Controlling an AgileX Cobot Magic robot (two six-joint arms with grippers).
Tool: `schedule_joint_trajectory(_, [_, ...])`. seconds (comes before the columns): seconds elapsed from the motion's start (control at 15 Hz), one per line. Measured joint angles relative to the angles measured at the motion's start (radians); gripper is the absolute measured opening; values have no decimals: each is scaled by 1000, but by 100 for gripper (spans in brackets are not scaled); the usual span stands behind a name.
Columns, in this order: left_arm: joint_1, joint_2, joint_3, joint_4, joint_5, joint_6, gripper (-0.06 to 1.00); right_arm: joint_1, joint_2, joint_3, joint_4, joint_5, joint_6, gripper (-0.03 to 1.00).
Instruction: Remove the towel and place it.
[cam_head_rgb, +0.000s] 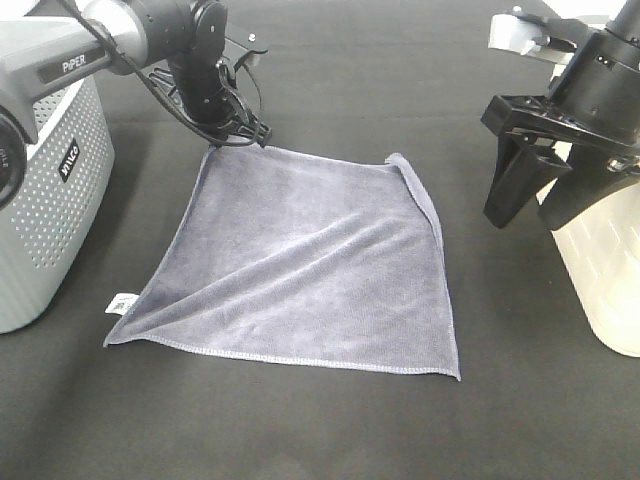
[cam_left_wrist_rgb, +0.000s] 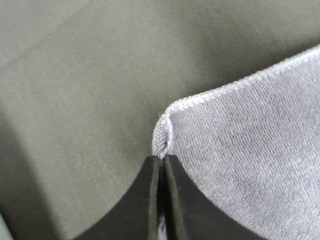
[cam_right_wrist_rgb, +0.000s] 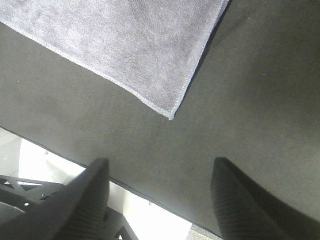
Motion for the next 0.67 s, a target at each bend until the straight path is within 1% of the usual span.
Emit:
schedule_joint_trajectory(0.07, [1,0,0,0,-5,0,3,0,0,0,0,0,0,59])
schedule_joint_trajectory(0.13, [2,0,0,0,-9,0,7,0,0,0,0,0,0,59])
schedule_joint_trajectory(0.33, [2,0,0,-6,-17,0,23,0,0,0,0,0,0,59])
schedule_joint_trajectory(0.53, [2,7,0,-5,-32,-24,44,0,0,0,0,0,0,59])
schedule_joint_trajectory(0.6, [2,8,0,-3,-32,-38,49,0,0,0,0,0,0,59])
schedule_joint_trajectory(0.67, [2,8,-2,-3,-22,-44,51,0,0,0,0,0,1,59])
